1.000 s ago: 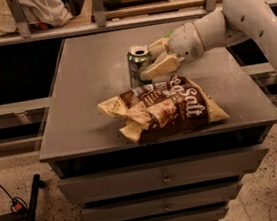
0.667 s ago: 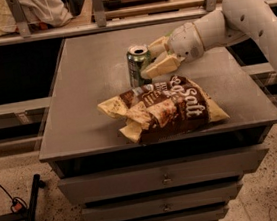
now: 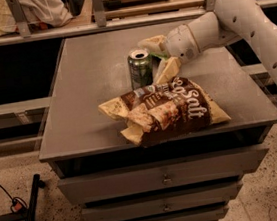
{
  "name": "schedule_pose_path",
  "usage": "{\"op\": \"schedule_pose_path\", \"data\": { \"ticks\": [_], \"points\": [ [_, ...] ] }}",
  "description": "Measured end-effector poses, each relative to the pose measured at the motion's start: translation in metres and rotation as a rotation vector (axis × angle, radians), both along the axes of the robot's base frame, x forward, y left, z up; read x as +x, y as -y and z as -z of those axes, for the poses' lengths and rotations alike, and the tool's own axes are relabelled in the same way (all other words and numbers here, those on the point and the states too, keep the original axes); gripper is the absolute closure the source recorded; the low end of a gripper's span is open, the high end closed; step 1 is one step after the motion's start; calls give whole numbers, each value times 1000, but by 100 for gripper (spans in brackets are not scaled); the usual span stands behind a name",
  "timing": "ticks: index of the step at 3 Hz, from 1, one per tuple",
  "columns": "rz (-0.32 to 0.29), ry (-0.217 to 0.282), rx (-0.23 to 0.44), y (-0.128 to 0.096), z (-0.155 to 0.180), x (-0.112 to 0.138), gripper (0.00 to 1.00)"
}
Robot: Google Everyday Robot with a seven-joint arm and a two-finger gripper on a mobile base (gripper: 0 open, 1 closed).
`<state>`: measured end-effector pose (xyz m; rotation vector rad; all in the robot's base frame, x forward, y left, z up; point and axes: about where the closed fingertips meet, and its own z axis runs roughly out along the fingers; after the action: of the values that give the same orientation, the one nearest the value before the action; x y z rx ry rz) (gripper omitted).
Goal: Move green can near brown chip bag
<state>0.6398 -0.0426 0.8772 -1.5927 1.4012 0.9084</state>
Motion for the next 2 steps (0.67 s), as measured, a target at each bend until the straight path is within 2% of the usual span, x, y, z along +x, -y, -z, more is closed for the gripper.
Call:
{"op": "schedule_pose_path", "data": {
  "ticks": [1,2],
  "points": [
    [10,27,-11,1,-8,6,0],
    [57,73,-22,9,-28,18,0]
  ]
}}
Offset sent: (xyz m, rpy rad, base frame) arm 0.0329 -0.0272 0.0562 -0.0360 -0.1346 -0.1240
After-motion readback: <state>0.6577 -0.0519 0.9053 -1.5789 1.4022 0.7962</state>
